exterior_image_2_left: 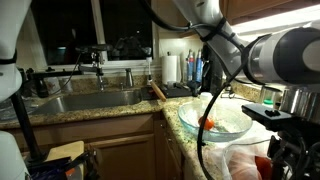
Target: Pick up a tomato from the carrier and put it in the bowl
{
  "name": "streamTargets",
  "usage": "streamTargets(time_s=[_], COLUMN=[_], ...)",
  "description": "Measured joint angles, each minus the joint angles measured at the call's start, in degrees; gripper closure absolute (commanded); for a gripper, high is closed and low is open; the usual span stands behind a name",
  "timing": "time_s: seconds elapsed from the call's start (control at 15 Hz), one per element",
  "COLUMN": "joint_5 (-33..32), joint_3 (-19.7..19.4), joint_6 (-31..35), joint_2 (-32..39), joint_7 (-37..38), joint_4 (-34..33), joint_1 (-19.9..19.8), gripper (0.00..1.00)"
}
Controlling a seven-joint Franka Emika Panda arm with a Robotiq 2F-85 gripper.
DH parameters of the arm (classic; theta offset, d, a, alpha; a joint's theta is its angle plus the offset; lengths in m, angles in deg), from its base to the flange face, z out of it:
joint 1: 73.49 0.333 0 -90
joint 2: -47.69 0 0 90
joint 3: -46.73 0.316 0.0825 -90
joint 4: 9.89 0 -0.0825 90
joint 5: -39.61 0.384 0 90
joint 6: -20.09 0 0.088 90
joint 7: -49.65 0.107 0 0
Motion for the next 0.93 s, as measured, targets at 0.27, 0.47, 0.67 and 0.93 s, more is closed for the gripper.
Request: streamTargets(time_s=[0.27,0.47,0.67,0.93], joint_5=[0.00,0.00,0.00,0.00], joint_3=[0.00,0.00,0.00,-0.01], joint_6=[0.02,0.02,0.04,0.20], joint_2=[0.67,0.70,0.77,1.26], joint_7=[-0.70,-0.89,-0.97,-1.16], joint_4=[-0.16,-0.29,-0.49,-1.36], joint_1=[-0.31,-0.34,-0.37,-0.41], gripper=[0.00,0.00,0.00,0.00])
